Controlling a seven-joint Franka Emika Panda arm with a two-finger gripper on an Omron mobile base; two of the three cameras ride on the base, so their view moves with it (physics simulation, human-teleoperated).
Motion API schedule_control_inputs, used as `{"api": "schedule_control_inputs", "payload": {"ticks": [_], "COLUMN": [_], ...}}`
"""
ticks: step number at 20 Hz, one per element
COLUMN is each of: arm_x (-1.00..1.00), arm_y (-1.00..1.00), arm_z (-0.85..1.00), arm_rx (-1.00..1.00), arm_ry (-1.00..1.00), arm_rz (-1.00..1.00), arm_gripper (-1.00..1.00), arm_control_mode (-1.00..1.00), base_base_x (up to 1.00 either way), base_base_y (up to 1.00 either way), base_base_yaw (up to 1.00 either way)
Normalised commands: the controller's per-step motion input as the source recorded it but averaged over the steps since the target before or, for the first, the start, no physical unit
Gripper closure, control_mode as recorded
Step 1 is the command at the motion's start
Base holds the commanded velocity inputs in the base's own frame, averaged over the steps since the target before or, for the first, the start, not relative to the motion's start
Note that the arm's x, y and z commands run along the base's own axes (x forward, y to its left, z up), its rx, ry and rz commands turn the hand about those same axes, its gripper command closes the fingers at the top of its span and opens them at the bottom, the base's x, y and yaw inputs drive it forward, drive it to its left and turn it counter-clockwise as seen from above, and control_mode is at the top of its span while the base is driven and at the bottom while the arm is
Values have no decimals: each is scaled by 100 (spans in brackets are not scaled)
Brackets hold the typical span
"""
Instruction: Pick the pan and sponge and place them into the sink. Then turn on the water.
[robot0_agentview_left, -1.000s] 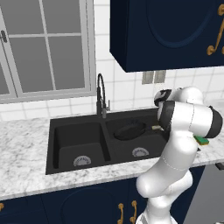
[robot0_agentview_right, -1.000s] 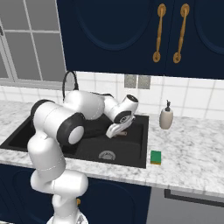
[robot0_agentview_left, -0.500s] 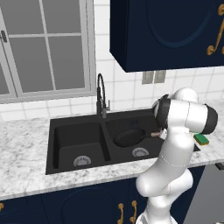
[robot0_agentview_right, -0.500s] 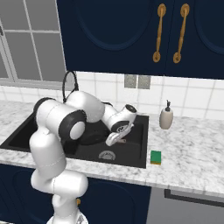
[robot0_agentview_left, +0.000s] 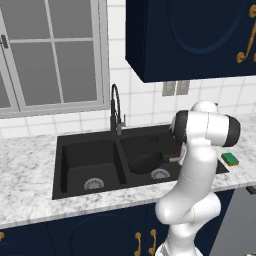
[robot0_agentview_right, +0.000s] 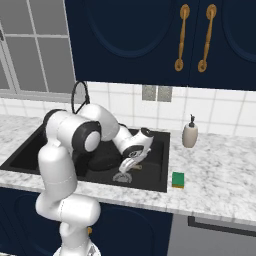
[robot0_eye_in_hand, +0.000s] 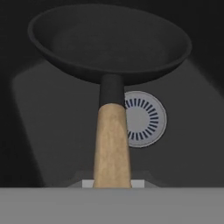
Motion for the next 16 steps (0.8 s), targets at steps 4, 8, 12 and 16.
{"api": "schedule_control_inputs", "payload": {"ticks": [4,8,12,16], "arm_x": [25,39,39,34], "arm_y": [41,23,15,17], "arm_z": [-20,-33,-50,-75], "arm_rx": [0,0,0,-1], "arm_ry": [-2,0,1,5], "arm_rz": [0,0,0,0], "arm_gripper": [100,100,100,100], "arm_control_mode": [-100,-100,-100,-100], "base_base_x": [0,0,0,0], "base_base_y": [0,0,0,0], "base_base_yaw": [0,0,0,0]}}
